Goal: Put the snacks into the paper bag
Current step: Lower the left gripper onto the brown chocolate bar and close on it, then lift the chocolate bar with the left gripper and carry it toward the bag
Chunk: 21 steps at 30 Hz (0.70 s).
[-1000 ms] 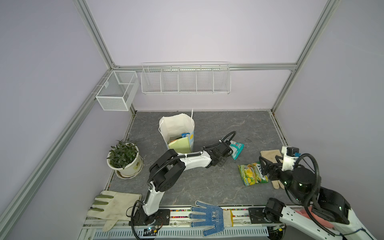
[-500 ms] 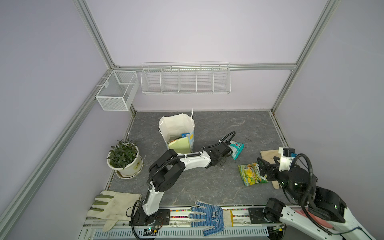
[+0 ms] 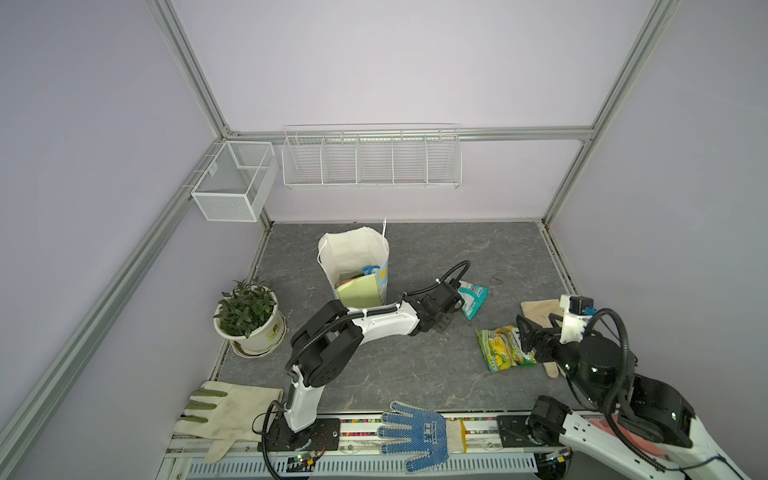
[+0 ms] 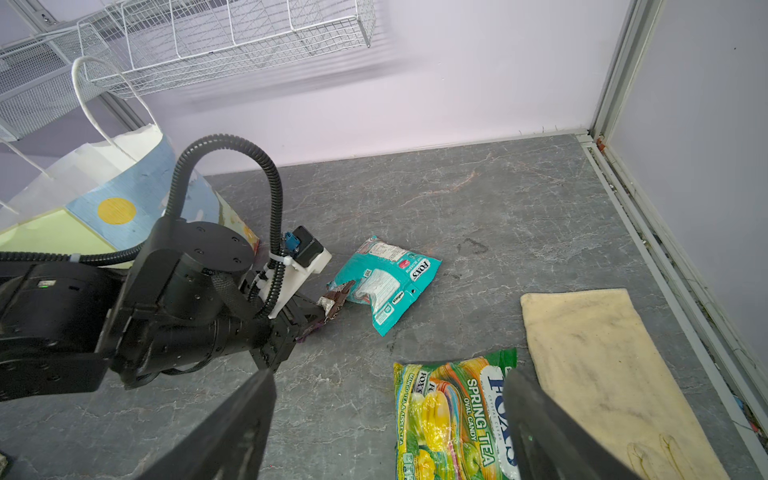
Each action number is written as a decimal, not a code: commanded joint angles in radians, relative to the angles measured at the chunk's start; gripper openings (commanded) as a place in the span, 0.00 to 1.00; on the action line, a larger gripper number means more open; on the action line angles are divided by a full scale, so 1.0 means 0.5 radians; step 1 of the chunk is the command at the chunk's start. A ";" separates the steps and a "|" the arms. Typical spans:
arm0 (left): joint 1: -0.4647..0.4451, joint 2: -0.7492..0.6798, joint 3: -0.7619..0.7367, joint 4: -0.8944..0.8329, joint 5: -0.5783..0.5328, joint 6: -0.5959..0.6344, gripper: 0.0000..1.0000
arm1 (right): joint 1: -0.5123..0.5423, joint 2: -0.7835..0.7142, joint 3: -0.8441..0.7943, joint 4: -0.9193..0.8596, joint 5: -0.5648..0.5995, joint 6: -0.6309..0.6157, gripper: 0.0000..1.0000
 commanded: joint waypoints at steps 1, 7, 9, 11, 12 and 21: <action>0.005 -0.088 -0.029 0.009 0.027 -0.018 0.05 | -0.006 -0.029 -0.026 -0.009 0.045 0.035 0.88; 0.005 -0.130 -0.032 0.009 0.030 -0.018 0.03 | -0.006 -0.031 -0.028 -0.017 0.045 0.045 0.88; 0.005 -0.143 -0.034 0.008 0.036 -0.018 0.03 | -0.006 -0.031 -0.033 -0.017 0.045 0.048 0.88; 0.005 -0.159 -0.032 0.007 0.036 -0.018 0.02 | -0.006 -0.031 -0.033 -0.017 0.046 0.048 0.88; 0.005 -0.167 -0.037 0.007 0.036 -0.018 0.02 | -0.006 -0.032 -0.033 -0.017 0.047 0.049 0.88; 0.005 -0.240 -0.047 0.005 0.037 -0.015 0.01 | -0.008 -0.031 -0.047 -0.014 0.051 0.060 0.88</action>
